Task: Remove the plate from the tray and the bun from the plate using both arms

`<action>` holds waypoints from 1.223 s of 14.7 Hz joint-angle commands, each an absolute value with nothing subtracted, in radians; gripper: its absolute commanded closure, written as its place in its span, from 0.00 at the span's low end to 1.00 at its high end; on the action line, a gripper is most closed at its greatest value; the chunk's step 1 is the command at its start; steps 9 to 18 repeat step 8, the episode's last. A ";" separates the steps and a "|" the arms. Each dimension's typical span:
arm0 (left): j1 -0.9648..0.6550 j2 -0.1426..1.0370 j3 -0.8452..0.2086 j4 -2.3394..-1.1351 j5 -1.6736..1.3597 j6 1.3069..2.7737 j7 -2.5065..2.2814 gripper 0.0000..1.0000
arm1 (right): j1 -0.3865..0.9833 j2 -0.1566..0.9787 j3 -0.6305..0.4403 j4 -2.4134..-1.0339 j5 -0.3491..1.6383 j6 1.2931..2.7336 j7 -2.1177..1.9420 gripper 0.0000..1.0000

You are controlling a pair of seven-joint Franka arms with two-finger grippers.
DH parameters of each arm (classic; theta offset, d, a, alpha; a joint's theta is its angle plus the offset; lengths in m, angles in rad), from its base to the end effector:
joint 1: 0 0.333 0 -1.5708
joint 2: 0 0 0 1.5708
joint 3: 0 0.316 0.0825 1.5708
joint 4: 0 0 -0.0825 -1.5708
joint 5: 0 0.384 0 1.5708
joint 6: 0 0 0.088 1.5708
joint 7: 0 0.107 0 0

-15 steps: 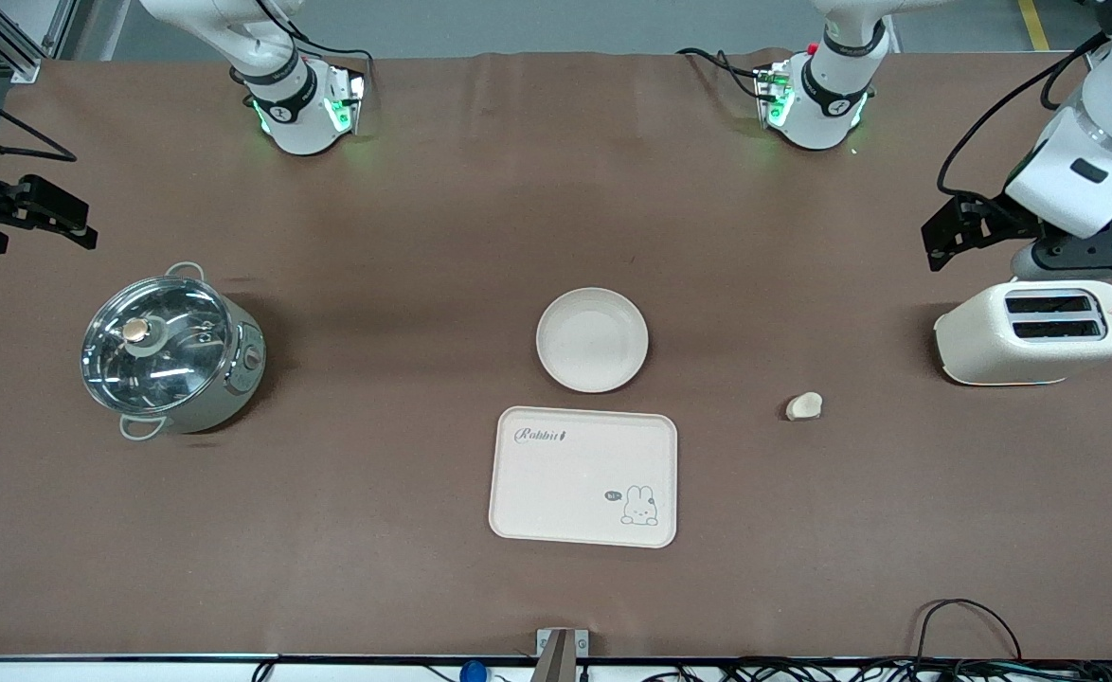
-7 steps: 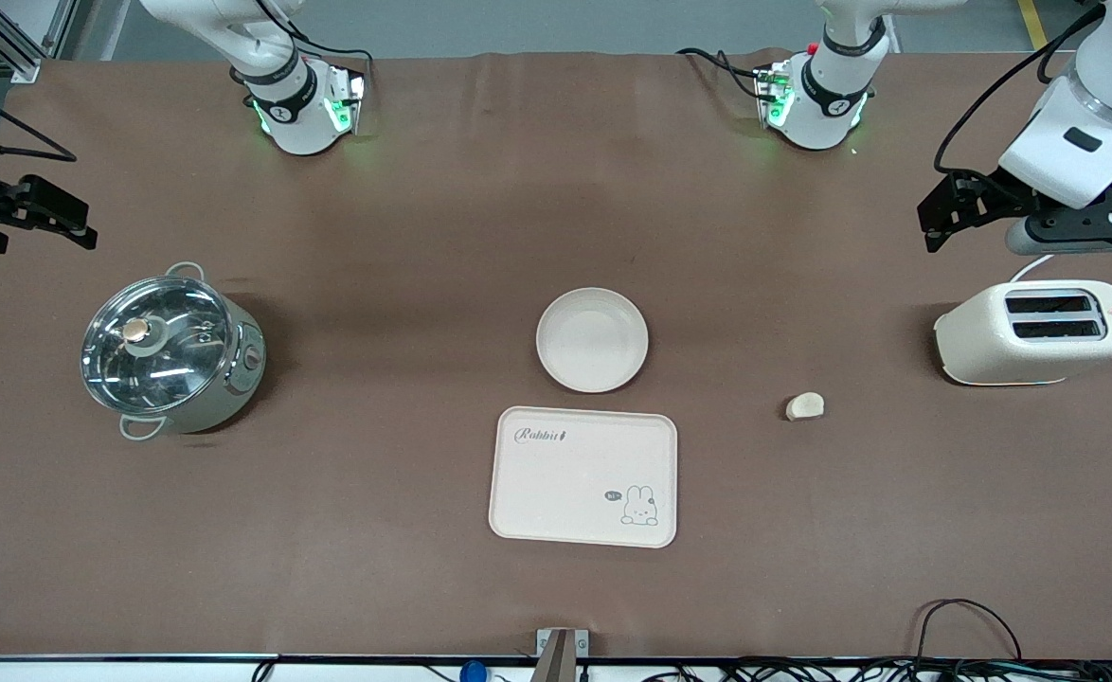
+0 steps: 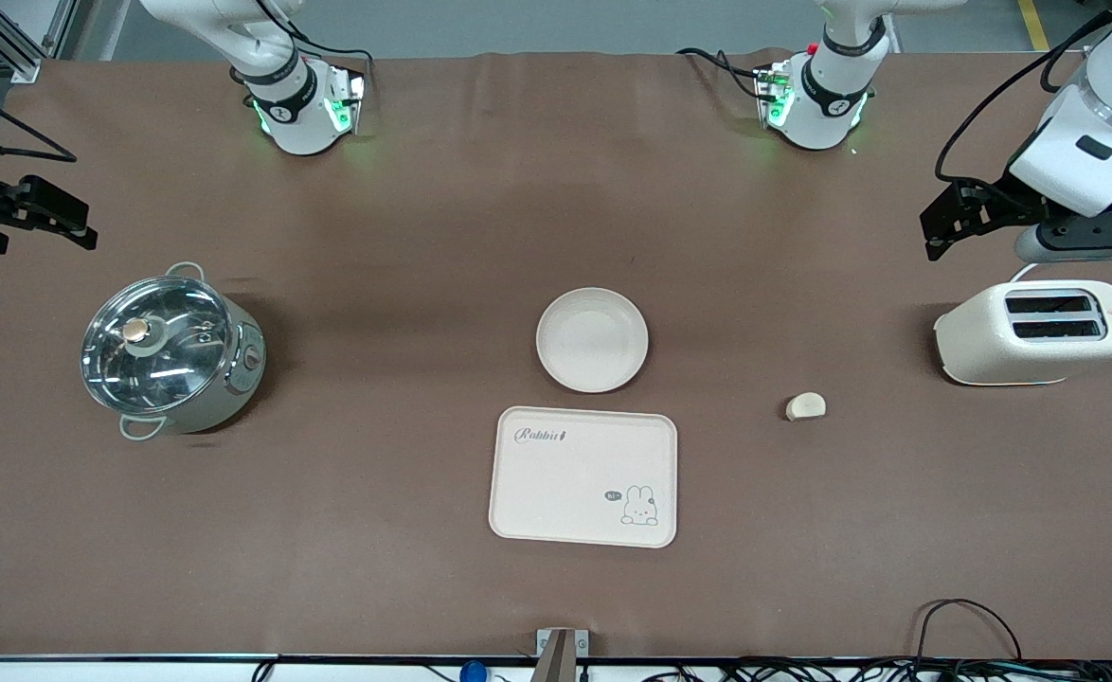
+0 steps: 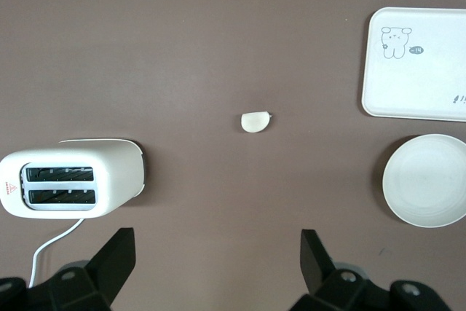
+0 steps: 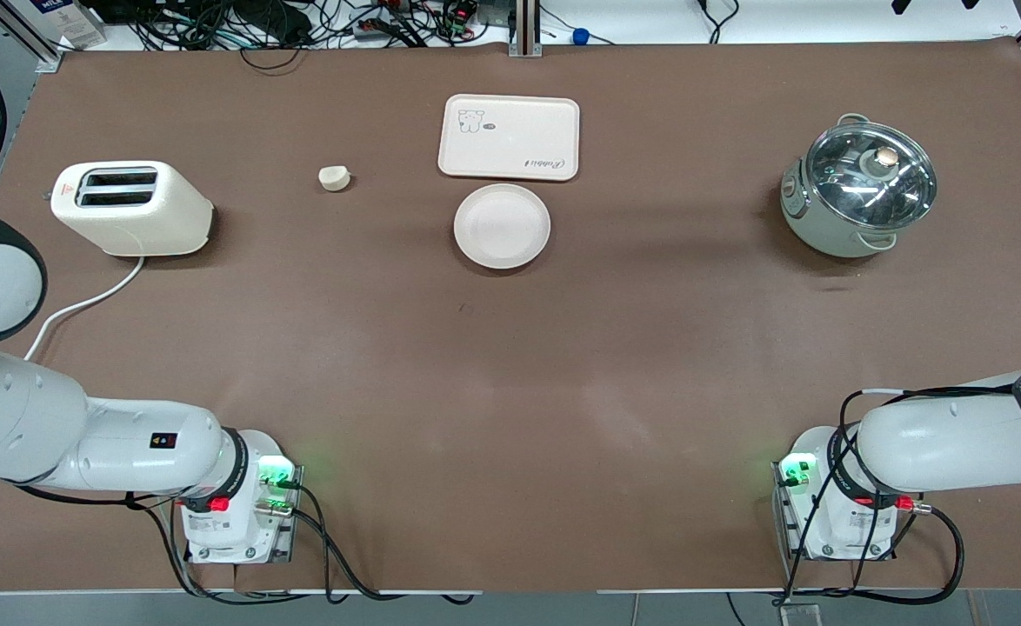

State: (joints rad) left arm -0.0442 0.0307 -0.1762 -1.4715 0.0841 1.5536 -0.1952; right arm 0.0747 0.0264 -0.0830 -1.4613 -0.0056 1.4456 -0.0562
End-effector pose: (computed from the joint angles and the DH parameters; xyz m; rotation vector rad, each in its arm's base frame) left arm 0.5516 -0.1124 0.6532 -3.0734 0.0328 -0.1030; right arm 0.5500 -0.0045 0.6502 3.1336 0.0741 -0.0662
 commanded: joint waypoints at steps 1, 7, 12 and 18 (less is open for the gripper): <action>-0.028 0.040 -0.170 -1.450 0.068 1.557 -0.172 0.00 | 0.078 0.015 -0.091 -1.480 0.000 1.457 -0.052 0.00; -0.023 0.040 -0.121 -1.451 -0.008 1.545 -0.144 0.00 | 0.081 0.015 -0.092 -1.480 0.000 1.457 -0.052 0.00; -0.023 0.040 -0.120 -1.450 -0.006 1.545 -0.143 0.00 | 0.083 0.015 -0.092 -1.480 0.000 1.456 -0.052 0.00; -0.023 0.040 -0.120 -1.450 -0.006 1.545 -0.143 0.00 | 0.083 0.015 -0.092 -1.480 0.000 1.456 -0.052 0.00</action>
